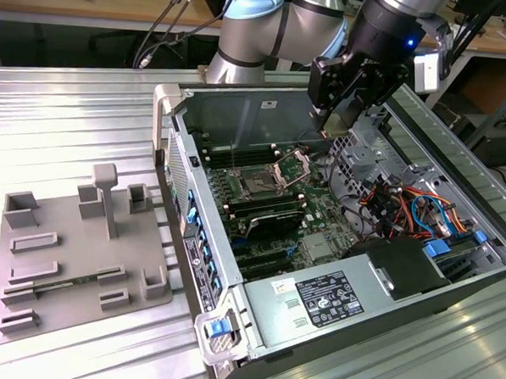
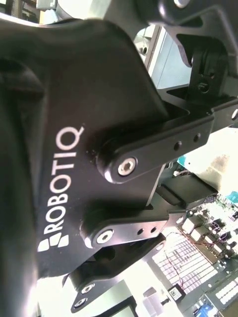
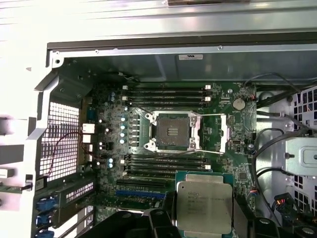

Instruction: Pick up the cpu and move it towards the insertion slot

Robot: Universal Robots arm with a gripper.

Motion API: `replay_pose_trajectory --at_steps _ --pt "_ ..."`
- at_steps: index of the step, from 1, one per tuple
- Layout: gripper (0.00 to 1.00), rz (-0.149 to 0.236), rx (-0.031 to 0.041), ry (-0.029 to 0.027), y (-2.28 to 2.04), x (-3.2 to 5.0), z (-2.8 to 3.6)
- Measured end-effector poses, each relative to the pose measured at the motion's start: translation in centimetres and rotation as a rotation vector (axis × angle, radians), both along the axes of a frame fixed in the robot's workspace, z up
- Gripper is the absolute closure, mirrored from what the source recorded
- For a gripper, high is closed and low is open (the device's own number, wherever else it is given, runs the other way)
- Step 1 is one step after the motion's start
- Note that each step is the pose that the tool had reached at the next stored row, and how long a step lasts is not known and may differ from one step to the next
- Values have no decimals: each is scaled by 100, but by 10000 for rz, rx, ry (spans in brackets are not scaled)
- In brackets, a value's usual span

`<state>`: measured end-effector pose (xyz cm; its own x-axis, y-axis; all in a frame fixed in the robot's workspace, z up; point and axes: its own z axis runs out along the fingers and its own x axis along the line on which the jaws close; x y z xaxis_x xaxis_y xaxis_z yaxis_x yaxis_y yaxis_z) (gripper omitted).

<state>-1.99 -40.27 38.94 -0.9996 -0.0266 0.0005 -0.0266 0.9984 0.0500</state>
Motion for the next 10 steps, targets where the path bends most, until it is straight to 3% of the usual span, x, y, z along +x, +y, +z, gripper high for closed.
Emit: replay_pose_trajectory --at_steps 10 --pt "45 0 0 0 23 44 -37"
